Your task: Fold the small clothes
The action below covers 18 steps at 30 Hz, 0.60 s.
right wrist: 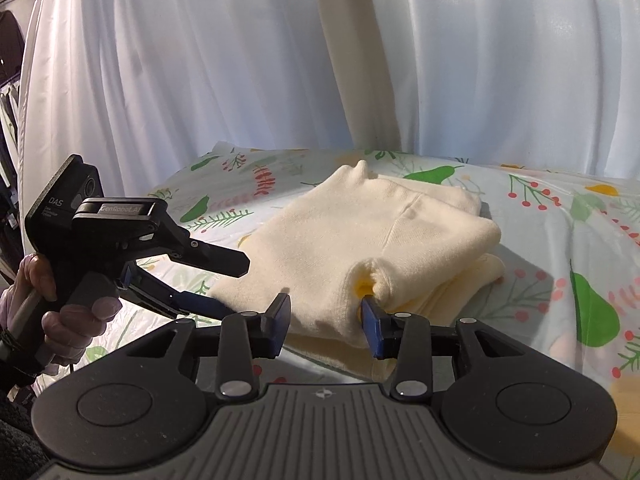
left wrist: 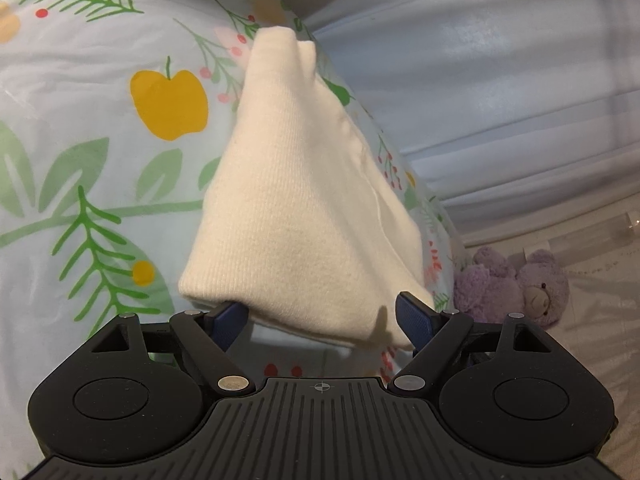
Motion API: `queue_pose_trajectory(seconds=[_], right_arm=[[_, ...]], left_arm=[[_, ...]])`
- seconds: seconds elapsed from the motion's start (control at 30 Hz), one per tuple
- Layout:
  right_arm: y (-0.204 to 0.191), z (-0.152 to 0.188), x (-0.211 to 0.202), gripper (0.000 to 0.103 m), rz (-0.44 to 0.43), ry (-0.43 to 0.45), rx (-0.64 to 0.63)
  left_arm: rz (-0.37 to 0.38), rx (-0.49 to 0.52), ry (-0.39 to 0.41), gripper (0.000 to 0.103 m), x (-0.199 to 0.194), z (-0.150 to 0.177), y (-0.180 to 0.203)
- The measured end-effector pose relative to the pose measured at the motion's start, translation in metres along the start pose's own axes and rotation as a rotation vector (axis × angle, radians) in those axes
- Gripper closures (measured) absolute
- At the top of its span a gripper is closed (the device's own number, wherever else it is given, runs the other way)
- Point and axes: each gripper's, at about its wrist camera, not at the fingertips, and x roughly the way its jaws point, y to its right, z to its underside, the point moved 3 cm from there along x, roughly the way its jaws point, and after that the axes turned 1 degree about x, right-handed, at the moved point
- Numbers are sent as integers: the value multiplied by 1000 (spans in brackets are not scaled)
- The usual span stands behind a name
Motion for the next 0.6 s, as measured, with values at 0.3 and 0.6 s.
queue_pose_trajectory(seconds=[0.3,0.6], right_arm=[[5,2,25,64,-69,-51,-57],[23,3,25,92,-205,-21,139]], left_arm=[[2,-19,-2,18,-1,-4,-3],[-57,9,-5,18,-4,-8,-4]])
